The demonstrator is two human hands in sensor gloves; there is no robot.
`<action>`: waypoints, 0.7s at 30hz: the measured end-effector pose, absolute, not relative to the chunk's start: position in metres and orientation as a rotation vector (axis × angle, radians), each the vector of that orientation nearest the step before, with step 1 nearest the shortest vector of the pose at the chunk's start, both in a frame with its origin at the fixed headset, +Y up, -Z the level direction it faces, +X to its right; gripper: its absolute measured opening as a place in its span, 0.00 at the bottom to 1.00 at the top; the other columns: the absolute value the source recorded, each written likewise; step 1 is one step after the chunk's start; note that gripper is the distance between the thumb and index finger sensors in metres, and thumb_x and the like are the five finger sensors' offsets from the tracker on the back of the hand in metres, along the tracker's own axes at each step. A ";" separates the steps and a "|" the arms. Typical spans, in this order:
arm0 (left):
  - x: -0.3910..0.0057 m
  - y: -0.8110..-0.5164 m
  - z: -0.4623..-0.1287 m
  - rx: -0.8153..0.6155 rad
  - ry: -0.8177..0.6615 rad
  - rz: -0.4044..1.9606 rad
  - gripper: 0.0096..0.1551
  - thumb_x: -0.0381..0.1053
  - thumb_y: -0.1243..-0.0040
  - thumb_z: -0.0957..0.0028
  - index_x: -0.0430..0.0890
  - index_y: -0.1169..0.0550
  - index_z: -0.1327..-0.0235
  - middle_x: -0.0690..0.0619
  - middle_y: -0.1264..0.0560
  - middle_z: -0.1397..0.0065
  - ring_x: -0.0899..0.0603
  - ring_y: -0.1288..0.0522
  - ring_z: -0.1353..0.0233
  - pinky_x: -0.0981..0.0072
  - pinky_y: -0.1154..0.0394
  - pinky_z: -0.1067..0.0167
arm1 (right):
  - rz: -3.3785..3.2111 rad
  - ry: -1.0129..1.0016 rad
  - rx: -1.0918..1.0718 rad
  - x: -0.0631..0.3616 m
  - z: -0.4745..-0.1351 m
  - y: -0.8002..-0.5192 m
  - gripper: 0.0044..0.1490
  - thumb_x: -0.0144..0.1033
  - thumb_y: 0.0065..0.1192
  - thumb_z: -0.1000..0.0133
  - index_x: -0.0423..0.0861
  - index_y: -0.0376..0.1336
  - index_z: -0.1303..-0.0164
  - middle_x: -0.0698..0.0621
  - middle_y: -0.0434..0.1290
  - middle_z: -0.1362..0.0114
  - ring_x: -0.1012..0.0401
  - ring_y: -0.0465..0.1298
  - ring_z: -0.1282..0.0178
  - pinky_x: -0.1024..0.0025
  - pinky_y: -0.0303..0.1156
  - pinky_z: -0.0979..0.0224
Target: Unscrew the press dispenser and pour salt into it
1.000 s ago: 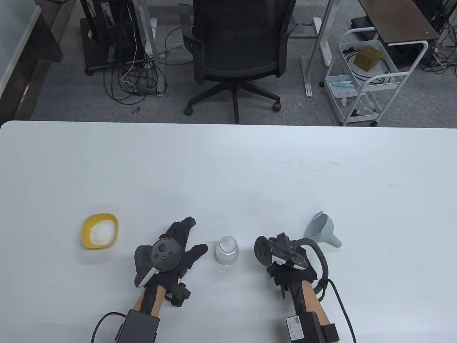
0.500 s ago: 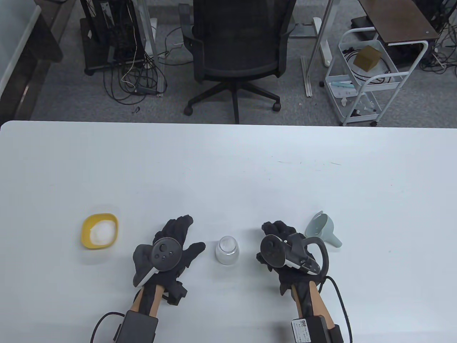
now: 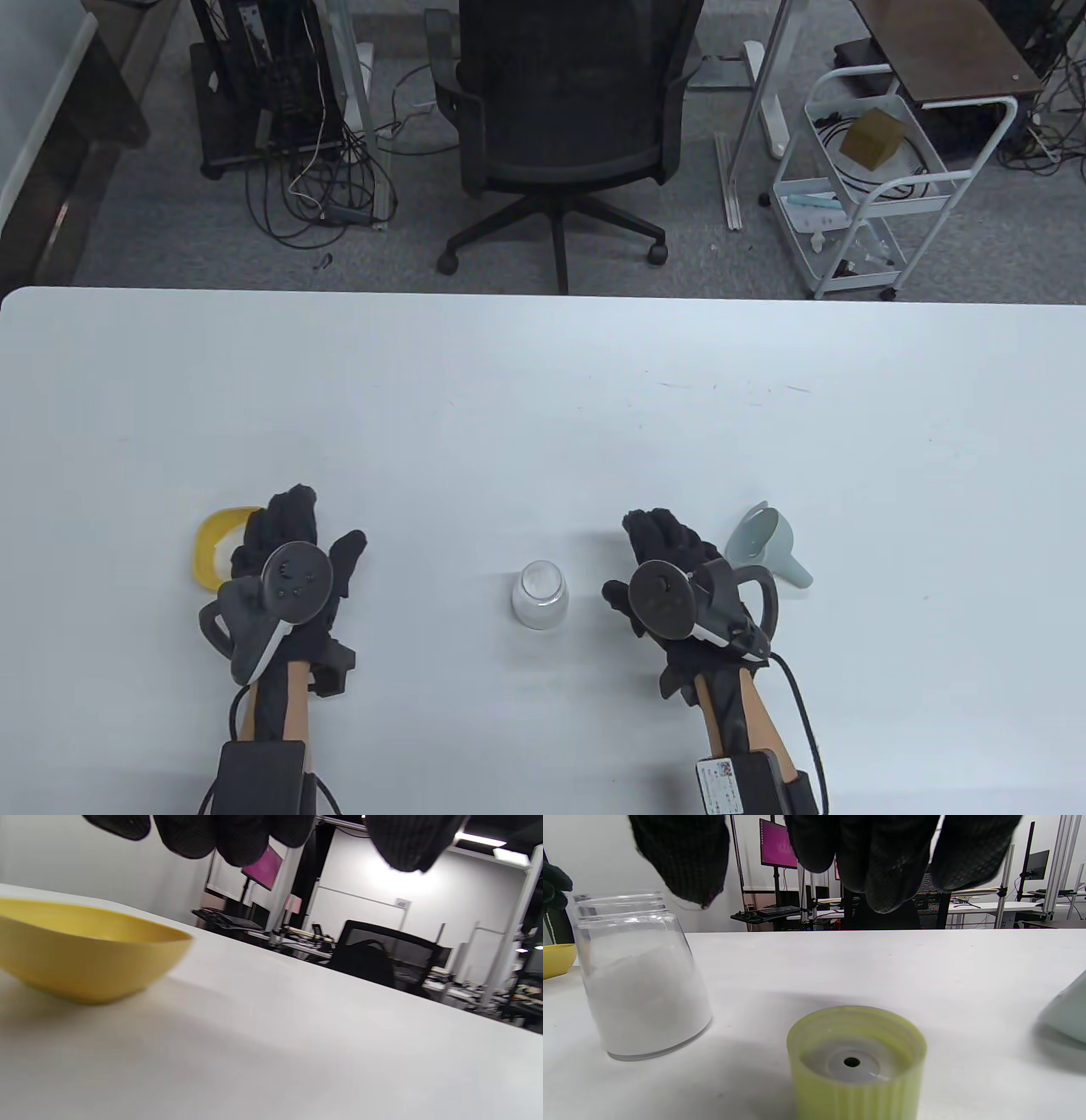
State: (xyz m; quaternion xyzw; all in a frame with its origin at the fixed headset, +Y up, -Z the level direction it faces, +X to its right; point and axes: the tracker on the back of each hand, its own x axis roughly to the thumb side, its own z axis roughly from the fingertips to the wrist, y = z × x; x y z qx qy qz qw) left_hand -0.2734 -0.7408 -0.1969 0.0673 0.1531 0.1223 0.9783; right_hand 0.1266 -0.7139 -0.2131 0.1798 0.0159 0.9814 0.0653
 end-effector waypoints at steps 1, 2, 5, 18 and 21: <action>-0.281 -0.742 -0.196 0.130 0.345 0.227 0.56 0.68 0.42 0.44 0.38 0.42 0.10 0.30 0.37 0.13 0.21 0.38 0.18 0.24 0.38 0.30 | 2.961 0.040 0.546 0.126 -0.213 -0.714 0.55 0.53 0.63 0.39 0.29 0.50 0.13 0.26 0.58 0.16 0.34 0.66 0.22 0.31 0.64 0.27; -0.288 -0.743 -0.195 0.126 0.379 0.217 0.55 0.67 0.43 0.43 0.38 0.41 0.10 0.30 0.37 0.13 0.20 0.38 0.18 0.24 0.38 0.30 | 2.961 0.035 0.549 0.126 -0.213 -0.714 0.55 0.53 0.63 0.38 0.29 0.50 0.13 0.26 0.58 0.16 0.34 0.67 0.22 0.31 0.64 0.27; -0.303 -0.745 -0.193 0.115 0.464 0.218 0.52 0.64 0.45 0.39 0.37 0.41 0.10 0.27 0.38 0.13 0.19 0.39 0.19 0.24 0.38 0.31 | 2.963 0.033 0.552 0.126 -0.213 -0.714 0.54 0.52 0.62 0.38 0.29 0.50 0.13 0.26 0.58 0.16 0.34 0.67 0.22 0.31 0.64 0.27; -0.344 -0.770 -0.188 -0.101 0.752 0.356 0.50 0.52 0.50 0.32 0.25 0.51 0.10 0.13 0.45 0.16 0.17 0.31 0.24 0.26 0.33 0.33 | 2.969 0.006 0.569 0.124 -0.211 -0.715 0.51 0.51 0.59 0.36 0.30 0.50 0.13 0.27 0.59 0.17 0.35 0.68 0.23 0.32 0.65 0.27; -0.352 -0.776 -0.187 -0.097 0.786 0.450 0.49 0.52 0.50 0.32 0.23 0.50 0.11 0.16 0.40 0.17 0.24 0.26 0.26 0.31 0.29 0.35 | 2.971 -0.025 0.571 0.124 -0.211 -0.715 0.50 0.51 0.58 0.35 0.30 0.50 0.13 0.27 0.60 0.17 0.36 0.69 0.24 0.33 0.66 0.28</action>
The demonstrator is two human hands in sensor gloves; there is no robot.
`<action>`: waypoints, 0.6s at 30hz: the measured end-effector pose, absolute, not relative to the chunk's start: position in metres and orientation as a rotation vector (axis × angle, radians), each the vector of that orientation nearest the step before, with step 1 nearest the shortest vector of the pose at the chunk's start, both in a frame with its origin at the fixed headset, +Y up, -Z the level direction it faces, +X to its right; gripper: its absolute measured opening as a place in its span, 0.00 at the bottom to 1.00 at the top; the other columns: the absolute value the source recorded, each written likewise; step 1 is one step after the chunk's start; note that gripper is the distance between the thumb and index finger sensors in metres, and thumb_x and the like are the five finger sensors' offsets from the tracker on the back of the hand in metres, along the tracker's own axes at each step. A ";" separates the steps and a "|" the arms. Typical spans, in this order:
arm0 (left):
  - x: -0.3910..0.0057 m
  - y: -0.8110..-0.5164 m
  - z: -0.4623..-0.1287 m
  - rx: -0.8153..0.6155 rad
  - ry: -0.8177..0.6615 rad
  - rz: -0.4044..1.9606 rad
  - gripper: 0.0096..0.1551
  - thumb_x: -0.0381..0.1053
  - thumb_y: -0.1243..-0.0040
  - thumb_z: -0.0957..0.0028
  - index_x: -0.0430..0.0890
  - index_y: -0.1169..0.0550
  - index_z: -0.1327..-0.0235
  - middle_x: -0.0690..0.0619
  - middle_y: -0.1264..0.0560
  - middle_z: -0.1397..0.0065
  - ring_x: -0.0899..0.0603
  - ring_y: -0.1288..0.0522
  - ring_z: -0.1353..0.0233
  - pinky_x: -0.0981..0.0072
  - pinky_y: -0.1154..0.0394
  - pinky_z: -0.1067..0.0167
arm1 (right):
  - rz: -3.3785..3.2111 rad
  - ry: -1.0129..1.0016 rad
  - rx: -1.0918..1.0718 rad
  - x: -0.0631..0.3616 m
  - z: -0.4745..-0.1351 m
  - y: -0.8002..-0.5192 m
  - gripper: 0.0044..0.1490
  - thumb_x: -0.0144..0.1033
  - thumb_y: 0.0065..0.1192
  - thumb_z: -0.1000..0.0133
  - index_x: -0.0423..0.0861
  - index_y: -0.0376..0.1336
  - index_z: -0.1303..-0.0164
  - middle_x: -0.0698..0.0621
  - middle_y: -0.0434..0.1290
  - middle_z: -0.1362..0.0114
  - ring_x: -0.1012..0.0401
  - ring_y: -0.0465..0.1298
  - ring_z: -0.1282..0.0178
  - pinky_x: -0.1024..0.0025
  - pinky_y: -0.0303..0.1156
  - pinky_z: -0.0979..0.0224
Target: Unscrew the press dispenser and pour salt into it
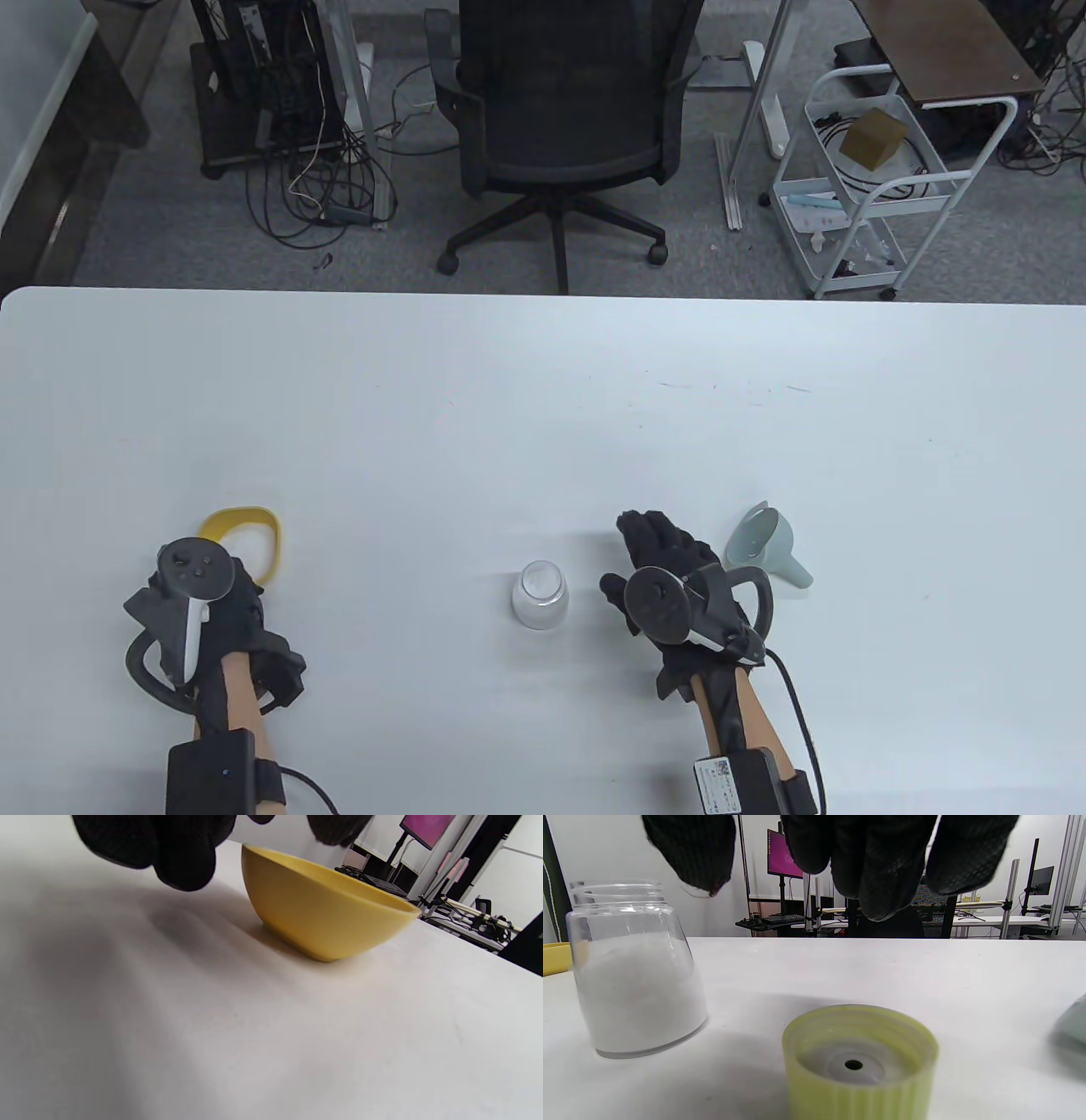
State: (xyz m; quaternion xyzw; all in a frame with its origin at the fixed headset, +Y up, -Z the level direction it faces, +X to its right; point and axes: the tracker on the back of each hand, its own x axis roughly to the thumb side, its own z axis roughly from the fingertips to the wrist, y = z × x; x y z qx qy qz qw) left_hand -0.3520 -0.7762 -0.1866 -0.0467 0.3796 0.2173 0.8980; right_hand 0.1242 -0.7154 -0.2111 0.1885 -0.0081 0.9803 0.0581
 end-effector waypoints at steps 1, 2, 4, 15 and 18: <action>-0.354 -0.779 -0.186 -0.102 0.793 0.469 0.50 0.52 0.50 0.32 0.23 0.49 0.11 0.18 0.38 0.17 0.26 0.24 0.27 0.33 0.28 0.35 | 2.969 -0.027 0.570 0.124 -0.211 -0.715 0.50 0.51 0.58 0.35 0.30 0.50 0.13 0.27 0.60 0.17 0.36 0.69 0.24 0.33 0.66 0.28; -0.356 -0.781 -0.186 -0.108 0.794 0.487 0.49 0.52 0.50 0.32 0.22 0.49 0.11 0.19 0.36 0.18 0.28 0.25 0.27 0.34 0.28 0.35 | 2.965 -0.028 0.569 0.124 -0.211 -0.715 0.50 0.51 0.58 0.35 0.30 0.51 0.14 0.27 0.60 0.17 0.36 0.69 0.24 0.33 0.66 0.28; -0.359 -0.782 -0.184 -0.079 0.818 0.481 0.49 0.53 0.50 0.32 0.23 0.48 0.12 0.23 0.34 0.19 0.31 0.23 0.29 0.37 0.27 0.36 | 2.962 -0.028 0.555 0.124 -0.211 -0.716 0.50 0.51 0.58 0.35 0.30 0.51 0.14 0.27 0.61 0.17 0.36 0.69 0.24 0.33 0.66 0.28; -0.374 -0.796 -0.179 -0.083 0.923 0.507 0.43 0.59 0.48 0.33 0.29 0.32 0.18 0.44 0.19 0.38 0.50 0.16 0.49 0.51 0.19 0.47 | 2.973 -0.016 0.537 0.124 -0.212 -0.718 0.49 0.51 0.57 0.35 0.30 0.51 0.14 0.28 0.61 0.18 0.36 0.70 0.25 0.33 0.66 0.28; -0.376 -0.800 -0.177 -0.080 0.943 0.594 0.40 0.59 0.47 0.32 0.30 0.29 0.21 0.48 0.18 0.44 0.52 0.14 0.55 0.55 0.18 0.52 | 2.979 -0.018 0.538 0.125 -0.213 -0.718 0.49 0.51 0.57 0.35 0.30 0.51 0.14 0.28 0.61 0.18 0.36 0.70 0.25 0.33 0.66 0.28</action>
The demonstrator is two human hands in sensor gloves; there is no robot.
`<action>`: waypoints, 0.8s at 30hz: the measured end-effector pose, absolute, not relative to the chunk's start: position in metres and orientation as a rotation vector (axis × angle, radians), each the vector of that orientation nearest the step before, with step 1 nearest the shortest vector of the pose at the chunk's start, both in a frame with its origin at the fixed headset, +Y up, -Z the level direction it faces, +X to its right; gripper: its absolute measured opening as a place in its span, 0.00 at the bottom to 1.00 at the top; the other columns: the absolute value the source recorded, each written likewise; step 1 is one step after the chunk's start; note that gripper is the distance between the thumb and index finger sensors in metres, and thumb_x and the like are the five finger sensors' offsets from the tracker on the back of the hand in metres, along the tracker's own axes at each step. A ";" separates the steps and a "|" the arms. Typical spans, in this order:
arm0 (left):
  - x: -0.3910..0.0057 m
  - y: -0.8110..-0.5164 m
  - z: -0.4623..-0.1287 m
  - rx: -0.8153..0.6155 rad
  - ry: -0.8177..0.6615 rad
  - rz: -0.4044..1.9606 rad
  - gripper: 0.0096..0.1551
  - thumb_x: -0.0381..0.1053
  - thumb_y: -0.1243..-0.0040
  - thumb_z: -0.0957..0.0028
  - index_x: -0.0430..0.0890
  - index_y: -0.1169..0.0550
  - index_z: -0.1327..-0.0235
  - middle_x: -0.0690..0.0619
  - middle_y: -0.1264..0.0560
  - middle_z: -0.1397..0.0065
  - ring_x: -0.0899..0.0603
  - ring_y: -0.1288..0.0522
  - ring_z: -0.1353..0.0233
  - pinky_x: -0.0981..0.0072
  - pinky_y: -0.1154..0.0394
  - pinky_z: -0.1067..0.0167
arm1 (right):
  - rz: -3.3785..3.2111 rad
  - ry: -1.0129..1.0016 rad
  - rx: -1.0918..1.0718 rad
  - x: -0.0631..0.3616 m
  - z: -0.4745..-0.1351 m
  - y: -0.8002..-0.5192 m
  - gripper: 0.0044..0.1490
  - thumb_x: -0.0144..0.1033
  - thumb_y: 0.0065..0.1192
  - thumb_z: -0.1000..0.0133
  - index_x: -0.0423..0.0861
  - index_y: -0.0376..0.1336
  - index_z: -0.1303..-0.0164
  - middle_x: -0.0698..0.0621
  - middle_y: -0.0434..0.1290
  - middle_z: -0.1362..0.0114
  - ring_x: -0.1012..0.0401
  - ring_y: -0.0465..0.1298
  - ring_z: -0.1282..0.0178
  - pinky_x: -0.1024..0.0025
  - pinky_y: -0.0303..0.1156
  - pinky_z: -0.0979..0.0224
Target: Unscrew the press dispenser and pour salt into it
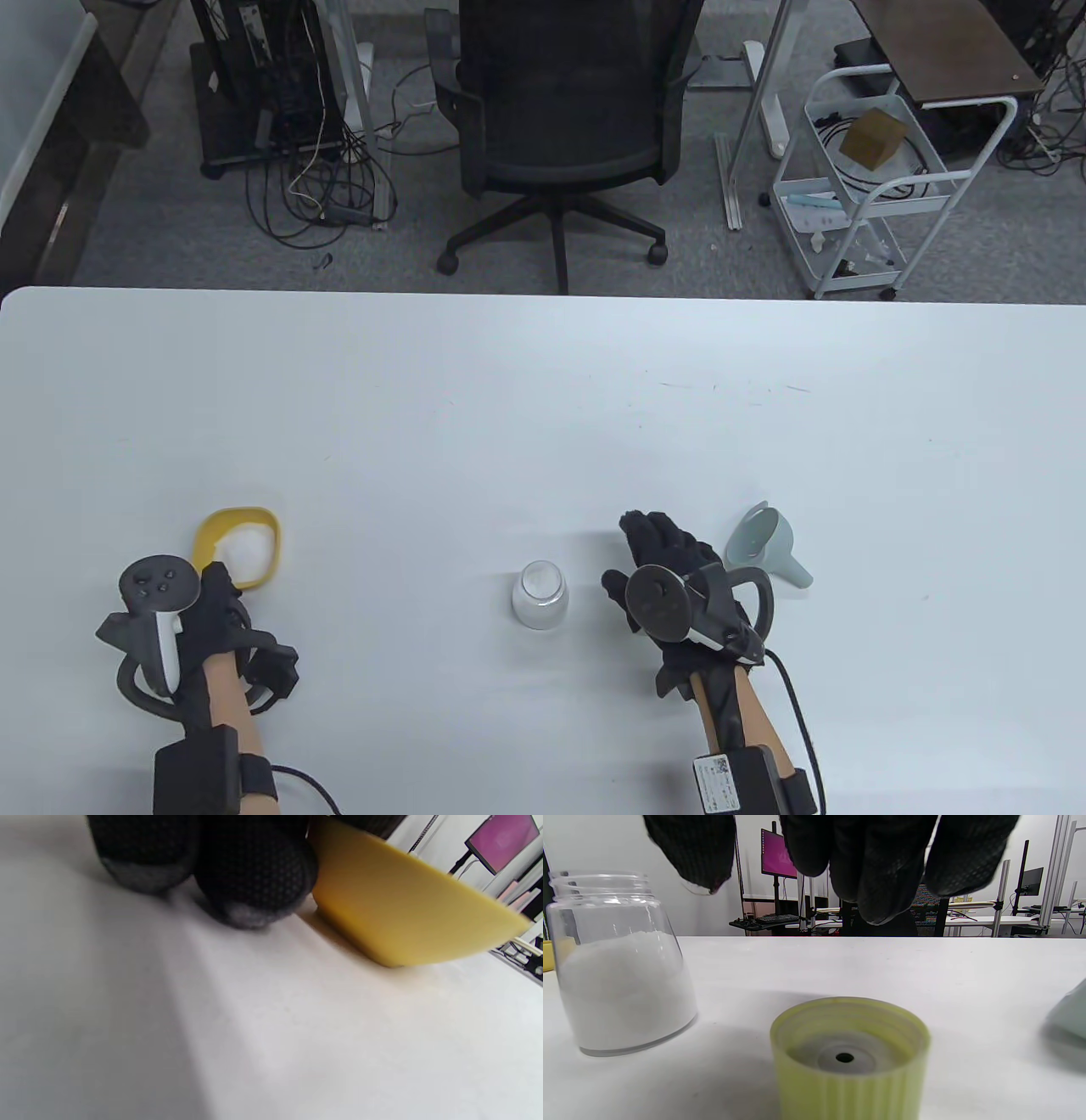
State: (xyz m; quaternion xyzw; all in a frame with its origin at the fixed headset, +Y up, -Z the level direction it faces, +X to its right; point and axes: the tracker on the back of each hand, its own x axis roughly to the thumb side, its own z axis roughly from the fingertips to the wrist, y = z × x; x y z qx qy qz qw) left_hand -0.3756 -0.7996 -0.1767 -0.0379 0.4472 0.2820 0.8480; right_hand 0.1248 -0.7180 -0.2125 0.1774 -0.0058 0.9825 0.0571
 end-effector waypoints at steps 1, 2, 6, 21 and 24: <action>-0.376 -0.800 -0.177 -0.093 0.945 0.613 0.39 0.59 0.47 0.32 0.30 0.28 0.22 0.49 0.17 0.44 0.53 0.14 0.55 0.57 0.17 0.53 | 2.980 -0.018 0.538 0.125 -0.213 -0.718 0.49 0.51 0.57 0.35 0.31 0.51 0.14 0.28 0.61 0.18 0.37 0.70 0.25 0.33 0.66 0.28; -0.376 -0.801 -0.176 -0.092 0.947 0.624 0.39 0.59 0.47 0.32 0.30 0.29 0.22 0.49 0.17 0.45 0.54 0.14 0.56 0.57 0.17 0.53 | 2.979 -0.022 0.537 0.125 -0.213 -0.718 0.49 0.51 0.57 0.35 0.31 0.52 0.14 0.28 0.62 0.18 0.36 0.70 0.25 0.33 0.66 0.28; -0.377 -0.802 -0.174 -0.068 0.967 0.704 0.38 0.57 0.44 0.32 0.30 0.28 0.22 0.50 0.15 0.49 0.55 0.13 0.59 0.60 0.15 0.56 | 2.976 -0.036 0.532 0.127 -0.213 -0.718 0.49 0.51 0.57 0.35 0.31 0.52 0.14 0.28 0.62 0.18 0.37 0.70 0.25 0.33 0.66 0.28; -0.365 -0.799 -0.174 -0.107 0.898 0.991 0.36 0.53 0.40 0.34 0.28 0.30 0.26 0.42 0.15 0.44 0.55 0.10 0.59 0.66 0.13 0.57 | 2.975 -0.055 0.520 0.130 -0.213 -0.718 0.48 0.51 0.57 0.35 0.31 0.53 0.15 0.29 0.62 0.18 0.37 0.71 0.26 0.33 0.67 0.28; -0.360 -0.794 -0.176 -0.104 0.856 1.022 0.35 0.51 0.40 0.34 0.26 0.30 0.27 0.38 0.16 0.41 0.57 0.10 0.60 0.68 0.12 0.58 | 2.971 -0.061 0.515 0.130 -0.214 -0.718 0.48 0.51 0.57 0.35 0.31 0.53 0.15 0.29 0.62 0.18 0.37 0.71 0.26 0.33 0.67 0.28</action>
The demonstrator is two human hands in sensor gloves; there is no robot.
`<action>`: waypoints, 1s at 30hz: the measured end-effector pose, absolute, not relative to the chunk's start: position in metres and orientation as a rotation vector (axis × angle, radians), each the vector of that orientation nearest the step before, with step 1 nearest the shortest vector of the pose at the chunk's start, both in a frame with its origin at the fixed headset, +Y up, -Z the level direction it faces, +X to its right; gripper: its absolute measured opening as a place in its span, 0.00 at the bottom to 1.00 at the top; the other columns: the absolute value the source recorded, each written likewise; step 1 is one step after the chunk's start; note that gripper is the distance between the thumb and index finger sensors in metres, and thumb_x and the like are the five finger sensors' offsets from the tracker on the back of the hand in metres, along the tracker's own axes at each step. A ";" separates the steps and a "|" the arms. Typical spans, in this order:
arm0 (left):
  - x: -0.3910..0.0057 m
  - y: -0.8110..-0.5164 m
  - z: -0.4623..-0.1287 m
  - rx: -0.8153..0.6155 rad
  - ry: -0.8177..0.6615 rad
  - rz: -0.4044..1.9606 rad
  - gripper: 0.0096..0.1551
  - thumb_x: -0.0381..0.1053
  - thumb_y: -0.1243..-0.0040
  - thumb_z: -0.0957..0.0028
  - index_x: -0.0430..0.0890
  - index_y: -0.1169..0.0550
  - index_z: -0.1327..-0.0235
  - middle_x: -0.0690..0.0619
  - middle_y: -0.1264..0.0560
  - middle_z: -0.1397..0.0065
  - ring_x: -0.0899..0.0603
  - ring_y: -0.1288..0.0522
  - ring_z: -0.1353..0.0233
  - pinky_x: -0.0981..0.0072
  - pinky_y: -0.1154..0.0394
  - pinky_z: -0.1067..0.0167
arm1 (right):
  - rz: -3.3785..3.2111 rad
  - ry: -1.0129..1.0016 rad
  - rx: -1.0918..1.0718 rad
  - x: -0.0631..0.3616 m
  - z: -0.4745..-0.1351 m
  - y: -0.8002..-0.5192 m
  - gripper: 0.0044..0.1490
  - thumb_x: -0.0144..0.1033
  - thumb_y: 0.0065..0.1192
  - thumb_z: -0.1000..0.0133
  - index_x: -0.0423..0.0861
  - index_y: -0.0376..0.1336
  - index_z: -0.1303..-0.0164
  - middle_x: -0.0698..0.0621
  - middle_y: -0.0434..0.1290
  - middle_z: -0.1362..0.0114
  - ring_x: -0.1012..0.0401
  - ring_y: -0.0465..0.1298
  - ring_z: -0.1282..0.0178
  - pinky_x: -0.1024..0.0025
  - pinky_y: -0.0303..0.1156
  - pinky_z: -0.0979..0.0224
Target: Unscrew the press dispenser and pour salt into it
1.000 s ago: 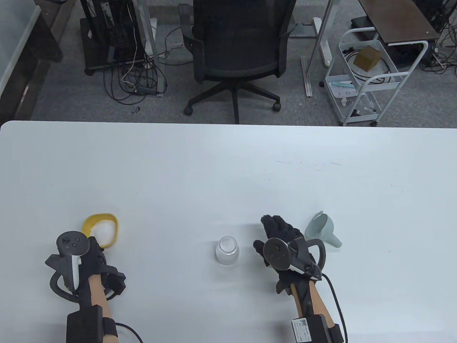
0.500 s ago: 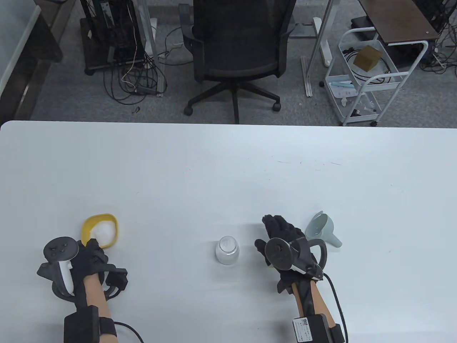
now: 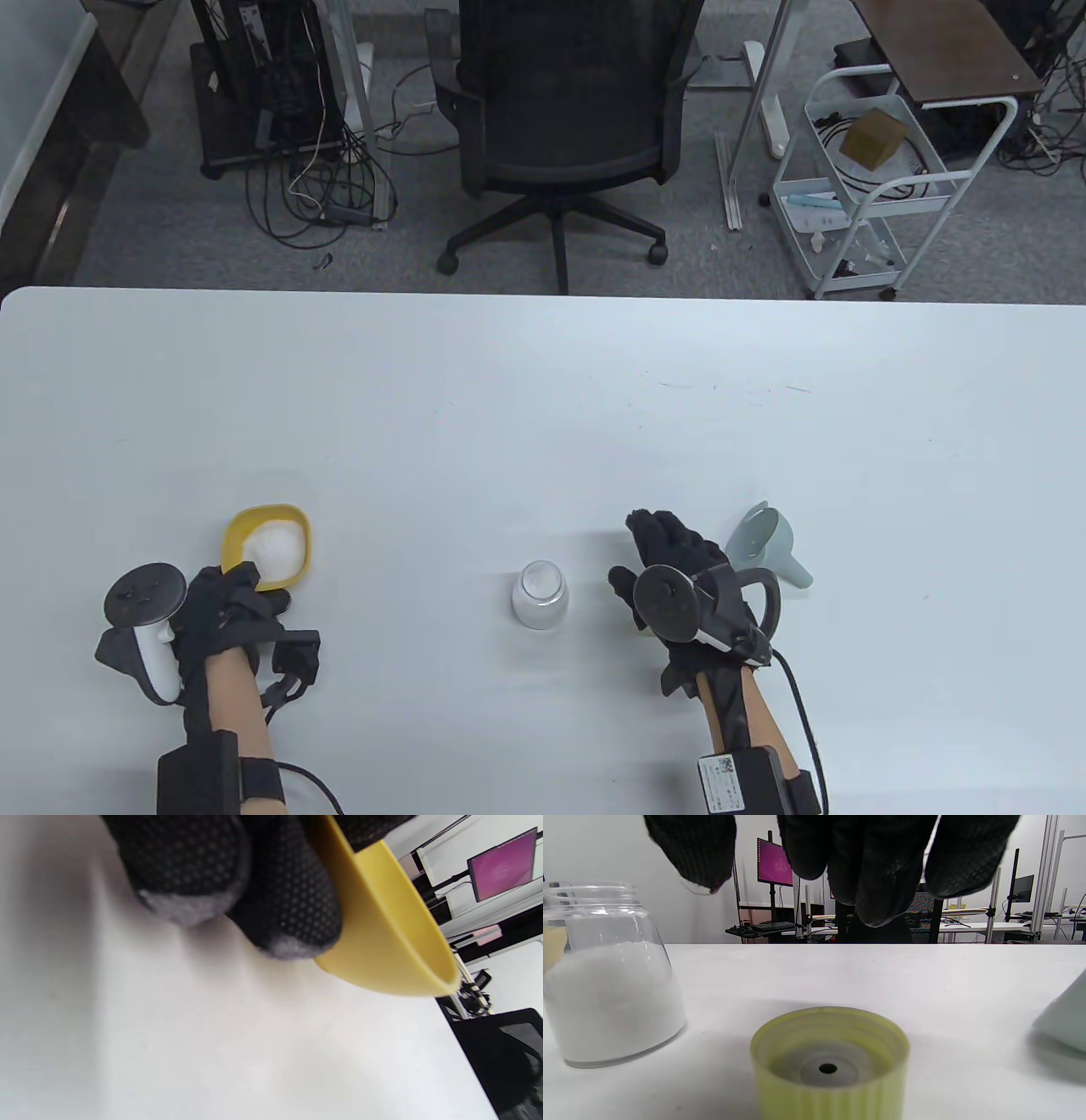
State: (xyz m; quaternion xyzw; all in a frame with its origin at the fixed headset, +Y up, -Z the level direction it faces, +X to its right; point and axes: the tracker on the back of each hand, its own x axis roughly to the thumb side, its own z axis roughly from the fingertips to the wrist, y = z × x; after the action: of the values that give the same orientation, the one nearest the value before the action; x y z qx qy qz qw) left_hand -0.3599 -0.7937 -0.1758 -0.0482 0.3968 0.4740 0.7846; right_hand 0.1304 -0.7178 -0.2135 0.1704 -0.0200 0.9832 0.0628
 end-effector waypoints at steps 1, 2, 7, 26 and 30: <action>-0.358 -0.792 -0.176 -0.104 0.839 1.045 0.35 0.50 0.39 0.34 0.26 0.31 0.27 0.37 0.16 0.40 0.57 0.10 0.60 0.68 0.12 0.58 | 2.969 -0.065 0.512 0.131 -0.214 -0.717 0.48 0.51 0.57 0.35 0.31 0.53 0.15 0.29 0.62 0.18 0.37 0.71 0.25 0.33 0.67 0.28; -0.355 -0.791 -0.177 -0.102 0.821 1.080 0.35 0.50 0.39 0.35 0.26 0.31 0.27 0.36 0.17 0.39 0.57 0.10 0.59 0.68 0.12 0.57 | 2.967 -0.069 0.510 0.132 -0.214 -0.717 0.48 0.51 0.57 0.35 0.31 0.53 0.15 0.29 0.62 0.18 0.37 0.71 0.26 0.33 0.67 0.28; -0.344 -0.786 -0.180 -0.105 0.735 1.209 0.39 0.48 0.40 0.35 0.21 0.36 0.26 0.28 0.21 0.34 0.54 0.10 0.55 0.63 0.12 0.53 | 2.962 -0.080 0.499 0.134 -0.214 -0.717 0.48 0.51 0.57 0.35 0.31 0.53 0.15 0.29 0.62 0.18 0.37 0.71 0.26 0.33 0.67 0.28; -0.279 -0.788 -0.198 -0.285 0.351 1.638 0.45 0.49 0.41 0.34 0.19 0.45 0.27 0.25 0.27 0.29 0.48 0.14 0.46 0.54 0.16 0.45 | 2.947 -0.094 0.432 0.149 -0.218 -0.717 0.48 0.51 0.57 0.35 0.31 0.52 0.14 0.28 0.62 0.18 0.36 0.70 0.26 0.32 0.66 0.29; -0.264 -0.789 -0.200 -0.321 0.338 1.613 0.45 0.49 0.41 0.34 0.18 0.46 0.27 0.22 0.29 0.28 0.48 0.14 0.46 0.53 0.16 0.45 | 2.949 -0.100 0.406 0.153 -0.218 -0.717 0.48 0.51 0.57 0.35 0.30 0.52 0.14 0.27 0.61 0.18 0.35 0.69 0.25 0.31 0.66 0.29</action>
State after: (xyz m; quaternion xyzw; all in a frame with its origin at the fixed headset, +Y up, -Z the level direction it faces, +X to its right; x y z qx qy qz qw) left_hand -0.2644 -0.7895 -0.2005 -0.1422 0.1497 0.7152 0.6678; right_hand 0.1529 -0.7171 -0.2177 0.1359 -0.0333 0.9868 0.0813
